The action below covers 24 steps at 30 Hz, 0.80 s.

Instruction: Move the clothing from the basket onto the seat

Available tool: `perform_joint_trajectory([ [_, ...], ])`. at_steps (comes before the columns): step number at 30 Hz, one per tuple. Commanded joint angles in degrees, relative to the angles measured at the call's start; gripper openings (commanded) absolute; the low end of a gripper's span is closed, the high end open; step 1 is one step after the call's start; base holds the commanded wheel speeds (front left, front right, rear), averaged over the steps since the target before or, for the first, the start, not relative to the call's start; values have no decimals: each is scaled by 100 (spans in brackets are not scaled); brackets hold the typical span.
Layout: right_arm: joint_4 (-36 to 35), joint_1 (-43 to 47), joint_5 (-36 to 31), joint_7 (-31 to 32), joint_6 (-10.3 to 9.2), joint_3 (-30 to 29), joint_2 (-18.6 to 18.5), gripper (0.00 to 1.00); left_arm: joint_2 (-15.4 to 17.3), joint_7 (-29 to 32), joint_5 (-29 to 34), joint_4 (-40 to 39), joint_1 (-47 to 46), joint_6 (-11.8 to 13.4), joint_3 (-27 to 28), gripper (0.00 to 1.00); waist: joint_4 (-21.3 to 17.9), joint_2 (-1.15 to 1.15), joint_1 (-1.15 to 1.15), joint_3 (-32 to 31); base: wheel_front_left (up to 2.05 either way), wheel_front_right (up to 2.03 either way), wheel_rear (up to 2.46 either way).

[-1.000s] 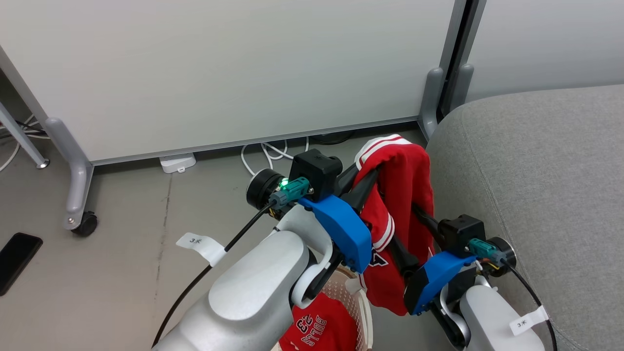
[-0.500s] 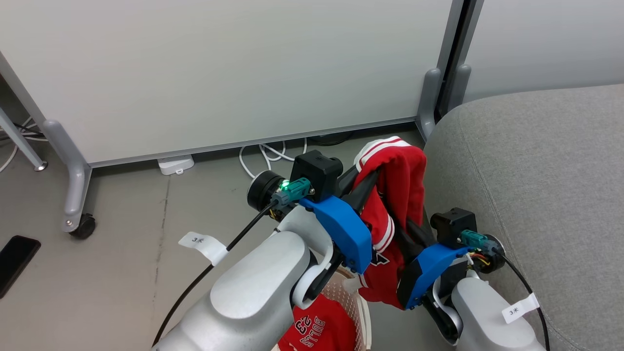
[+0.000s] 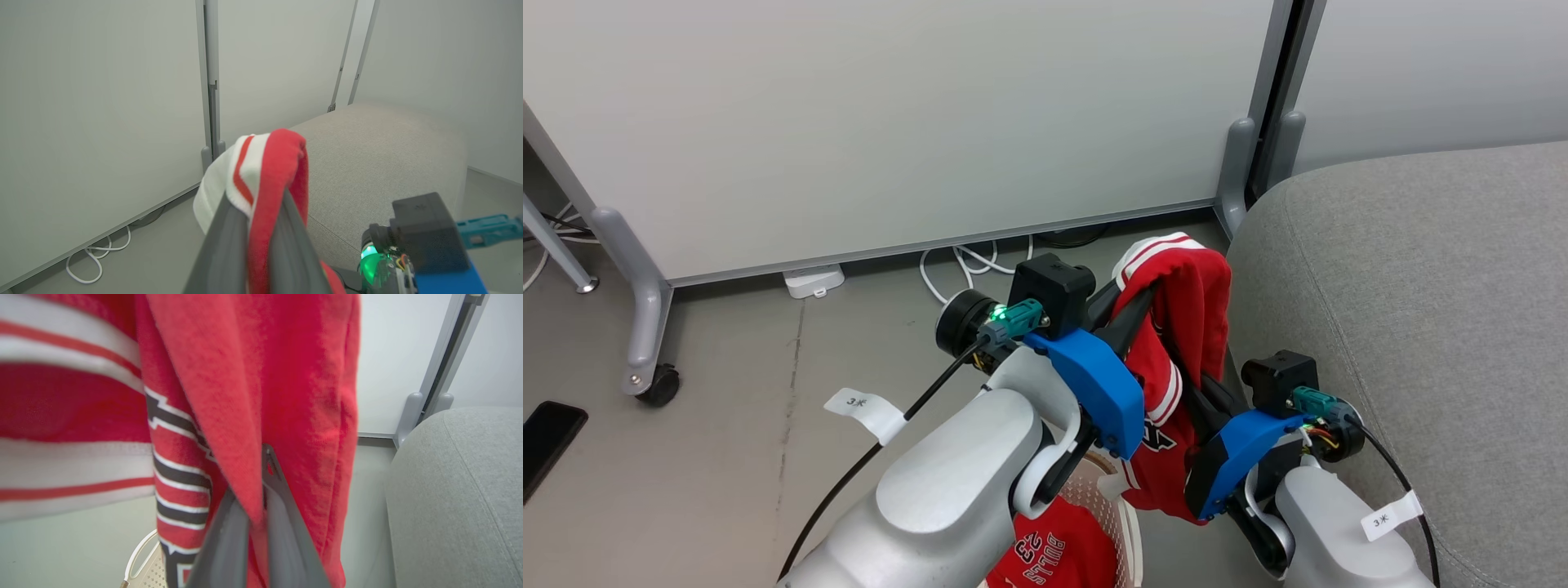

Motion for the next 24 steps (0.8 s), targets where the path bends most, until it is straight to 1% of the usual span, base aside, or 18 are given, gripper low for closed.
perform_joint_trajectory([
  [1, 31, -95, 9, -34, 3, 13, -14, 0, 2, -36, -19, -13, -64, 19, -6, 0, -1, 0, -1, 0, 0, 0, 0],
  [8, 72, -140, 45, -44, 3, 24, -14, 0, 25, -25, -40, -46, -56, 40, -31, 0, -12, 0, -1, -5, 0, 0, 0],
  [9, 77, -142, 53, -46, 3, 24, -14, 0, 30, -13, -40, -49, -56, 43, -37, 20, -13, 0, -1, -7, 0, 0, 0],
  [11, 84, -149, 60, -47, 3, 25, -14, 0, 40, -15, -33, -56, -66, 57, -43, 100, -14, 0, -1, -9, 0, 0, 0],
  [24, -24, -106, 79, -50, 3, 12, -14, 0, 50, -139, -52, 7, -77, 101, -51, 100, -13, 0, -1, 0, 0, 0, 0],
])
